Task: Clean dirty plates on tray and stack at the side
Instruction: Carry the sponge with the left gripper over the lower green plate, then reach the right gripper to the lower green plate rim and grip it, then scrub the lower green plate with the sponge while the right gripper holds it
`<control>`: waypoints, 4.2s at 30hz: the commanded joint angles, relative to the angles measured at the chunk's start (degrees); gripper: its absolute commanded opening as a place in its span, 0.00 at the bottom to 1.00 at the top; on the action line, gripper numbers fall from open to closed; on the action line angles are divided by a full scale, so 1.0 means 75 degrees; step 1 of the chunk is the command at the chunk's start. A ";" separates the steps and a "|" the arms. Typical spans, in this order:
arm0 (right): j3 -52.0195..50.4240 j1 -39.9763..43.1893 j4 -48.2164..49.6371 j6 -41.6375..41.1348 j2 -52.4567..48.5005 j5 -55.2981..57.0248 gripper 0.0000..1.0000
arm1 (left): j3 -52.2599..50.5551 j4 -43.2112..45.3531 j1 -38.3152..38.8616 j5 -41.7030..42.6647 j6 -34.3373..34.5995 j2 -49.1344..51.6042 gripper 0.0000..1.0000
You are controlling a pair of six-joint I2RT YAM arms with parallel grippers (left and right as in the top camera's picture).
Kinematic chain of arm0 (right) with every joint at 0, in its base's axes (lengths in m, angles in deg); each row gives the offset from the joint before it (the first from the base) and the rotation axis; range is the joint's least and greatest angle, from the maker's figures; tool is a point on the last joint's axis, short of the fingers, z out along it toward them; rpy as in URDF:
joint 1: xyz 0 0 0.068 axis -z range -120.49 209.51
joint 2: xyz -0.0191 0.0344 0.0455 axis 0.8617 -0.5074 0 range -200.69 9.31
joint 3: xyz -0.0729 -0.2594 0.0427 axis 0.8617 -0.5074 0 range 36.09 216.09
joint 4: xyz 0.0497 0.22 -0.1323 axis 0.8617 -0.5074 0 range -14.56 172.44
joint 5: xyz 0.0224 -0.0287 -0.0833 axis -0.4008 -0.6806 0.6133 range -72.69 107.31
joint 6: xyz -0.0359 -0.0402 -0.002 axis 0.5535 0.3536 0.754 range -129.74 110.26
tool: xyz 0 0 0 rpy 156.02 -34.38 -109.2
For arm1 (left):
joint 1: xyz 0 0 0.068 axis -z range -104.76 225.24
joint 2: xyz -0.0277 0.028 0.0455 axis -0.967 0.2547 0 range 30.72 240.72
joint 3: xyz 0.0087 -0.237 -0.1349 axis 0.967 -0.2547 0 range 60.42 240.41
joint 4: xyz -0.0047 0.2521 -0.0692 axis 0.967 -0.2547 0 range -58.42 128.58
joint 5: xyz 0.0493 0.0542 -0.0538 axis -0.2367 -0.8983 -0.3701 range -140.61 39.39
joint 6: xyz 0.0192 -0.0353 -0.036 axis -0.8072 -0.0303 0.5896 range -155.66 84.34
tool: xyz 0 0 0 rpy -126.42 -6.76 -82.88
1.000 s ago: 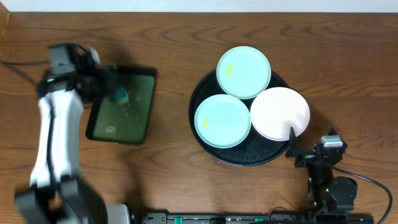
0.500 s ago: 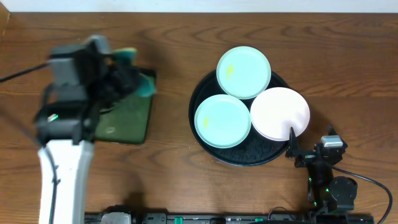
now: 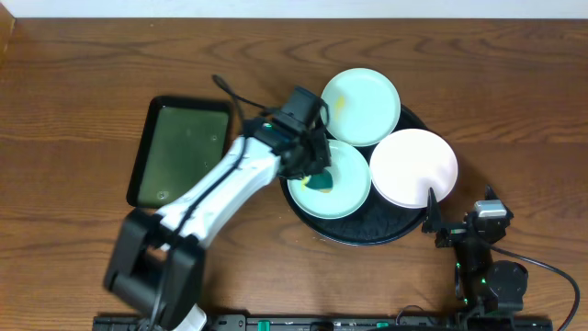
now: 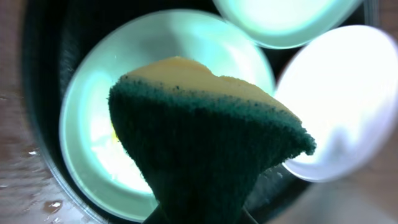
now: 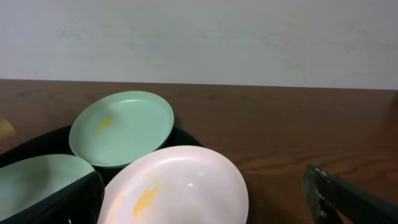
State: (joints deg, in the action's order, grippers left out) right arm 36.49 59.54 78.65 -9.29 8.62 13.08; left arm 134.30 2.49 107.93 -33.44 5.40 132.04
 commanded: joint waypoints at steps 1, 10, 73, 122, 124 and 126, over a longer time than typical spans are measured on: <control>-0.0012 -0.0064 0.0166 0.0047 0.0026 0.0166 0.99 | -0.0058 0.0152 0.0184 -0.0388 0.0723 0.0353 0.07; -0.0012 -0.0067 0.2970 -0.1827 0.0026 -0.2095 0.99 | -0.0058 0.0848 0.0437 -0.0574 0.0973 0.0778 0.07; 1.1310 -0.2075 -0.6181 0.1413 -1.5670 -0.2439 0.44 | -0.0058 0.0915 0.0455 -0.1003 0.1746 0.0778 0.08; 1.0617 -0.2218 -0.5744 0.1600 -1.5699 -0.1935 0.30 | -0.0239 0.0755 0.1192 -0.2780 0.2398 0.0828 0.23; 1.0617 -0.2218 -0.5715 0.1600 -1.5699 -0.1993 0.31 | -0.0239 0.0752 0.1218 -0.2780 0.2401 0.0848 0.23; 1.0617 -0.2218 -0.5712 0.1600 -1.5699 -0.2043 0.30 | -0.0239 0.0743 0.1244 -0.2763 0.2398 0.0892 0.23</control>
State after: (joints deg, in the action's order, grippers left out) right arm 116.58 43.30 35.63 3.01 -108.62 -1.12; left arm 132.95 8.19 116.91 -52.74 23.08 137.40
